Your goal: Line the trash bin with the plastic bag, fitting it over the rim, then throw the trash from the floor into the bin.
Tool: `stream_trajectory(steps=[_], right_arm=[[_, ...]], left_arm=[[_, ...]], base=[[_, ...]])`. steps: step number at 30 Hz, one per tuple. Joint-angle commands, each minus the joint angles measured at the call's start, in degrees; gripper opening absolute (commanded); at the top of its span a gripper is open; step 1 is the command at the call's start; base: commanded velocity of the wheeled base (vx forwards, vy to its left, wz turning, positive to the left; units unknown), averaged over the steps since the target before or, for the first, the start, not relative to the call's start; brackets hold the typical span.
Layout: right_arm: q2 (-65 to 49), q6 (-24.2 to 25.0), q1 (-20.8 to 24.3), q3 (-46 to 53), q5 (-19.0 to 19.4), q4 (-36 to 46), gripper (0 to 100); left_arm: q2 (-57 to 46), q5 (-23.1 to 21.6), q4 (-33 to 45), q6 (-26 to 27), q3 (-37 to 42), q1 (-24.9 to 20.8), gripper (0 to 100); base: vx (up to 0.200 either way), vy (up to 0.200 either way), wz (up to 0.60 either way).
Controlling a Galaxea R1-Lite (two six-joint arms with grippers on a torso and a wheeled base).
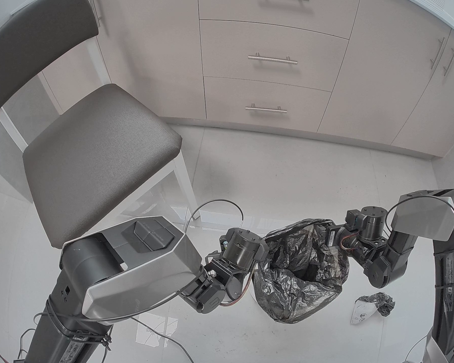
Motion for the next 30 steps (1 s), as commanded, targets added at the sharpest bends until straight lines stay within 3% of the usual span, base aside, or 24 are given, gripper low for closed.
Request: stream_trajectory(steps=[1, 11, 23, 30], right_arm=[[2.6, 0.4, 0.2, -1.3, 0.2, -0.2, 100], [4.1, 0.7, 0.4, -3.3, 0.2, -0.2, 100], [-4.8, 2.8, 2.9, 4.0, 1.2, -0.9, 100], [-3.3, 3.9, 3.7, 3.7, 2.0, -1.0, 100]], left_arm=[[0.0, 0.0, 0.0, 0.0, 0.0, -0.1, 100], [-0.1, 0.0, 0.0, -0.6, 0.1, -0.3, 100], [-0.8, 0.1, 0.0, -0.7, 0.8, -0.3, 100], [-1.2, 0.1, 0.0, -0.8, 2.1, -1.7, 100]], base=[[0.0, 0.0, 0.0], [0.0, 0.0, 0.0], [0.0, 0.0, 0.0], [0.0, 0.0, 0.0]])
